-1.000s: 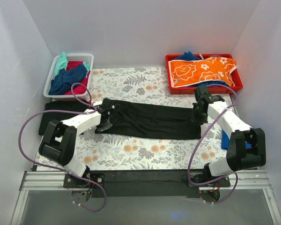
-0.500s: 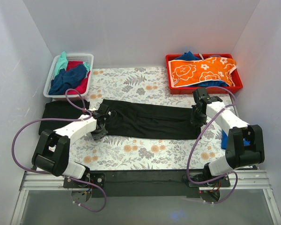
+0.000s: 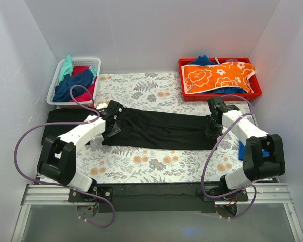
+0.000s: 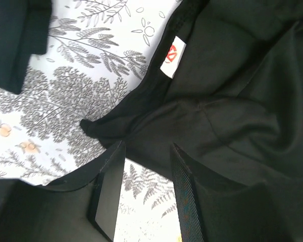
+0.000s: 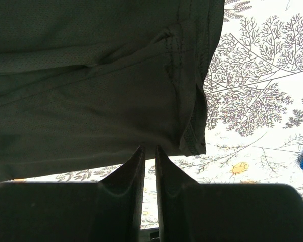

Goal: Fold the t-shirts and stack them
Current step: Fold the tshirt

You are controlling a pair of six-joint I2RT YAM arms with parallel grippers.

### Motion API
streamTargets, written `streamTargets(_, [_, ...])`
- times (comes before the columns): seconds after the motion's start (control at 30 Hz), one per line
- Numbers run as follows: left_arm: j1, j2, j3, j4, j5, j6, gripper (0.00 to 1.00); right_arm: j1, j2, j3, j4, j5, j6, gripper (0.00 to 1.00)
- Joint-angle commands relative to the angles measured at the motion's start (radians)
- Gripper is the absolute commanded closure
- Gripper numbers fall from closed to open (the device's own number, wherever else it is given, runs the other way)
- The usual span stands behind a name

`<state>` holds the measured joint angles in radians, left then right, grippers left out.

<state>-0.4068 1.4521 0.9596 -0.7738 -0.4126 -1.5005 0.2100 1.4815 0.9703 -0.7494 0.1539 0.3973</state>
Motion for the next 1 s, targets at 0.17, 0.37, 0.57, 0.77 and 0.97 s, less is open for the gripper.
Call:
streamTargets(0.17, [0.014, 0.074, -0.051, 0.031, 0.017, -0.027, 0.64, 0.005, 0.000, 0.008, 0.018, -0.001, -0.006, 0.82])
streamTargets(0.37, [0.029, 0.113, -0.102, -0.010, 0.034, -0.087, 0.89, 0.005, 0.007, 0.001, 0.018, 0.006, -0.008, 0.82])
streamTargets(0.57, [0.040, 0.076, -0.125, -0.058, 0.041, -0.132, 1.00, 0.005, 0.006, -0.005, 0.018, 0.006, -0.009, 0.82])
streamTargets(0.77, [0.040, -0.015, -0.116, -0.151, 0.011, -0.178, 1.00, 0.005, 0.010, -0.010, 0.021, 0.004, -0.014, 0.82])
streamTargets(0.97, [0.040, -0.119, -0.082, -0.202, 0.001, -0.178, 1.00, 0.005, 0.016, -0.016, 0.027, -0.010, -0.014, 0.82])
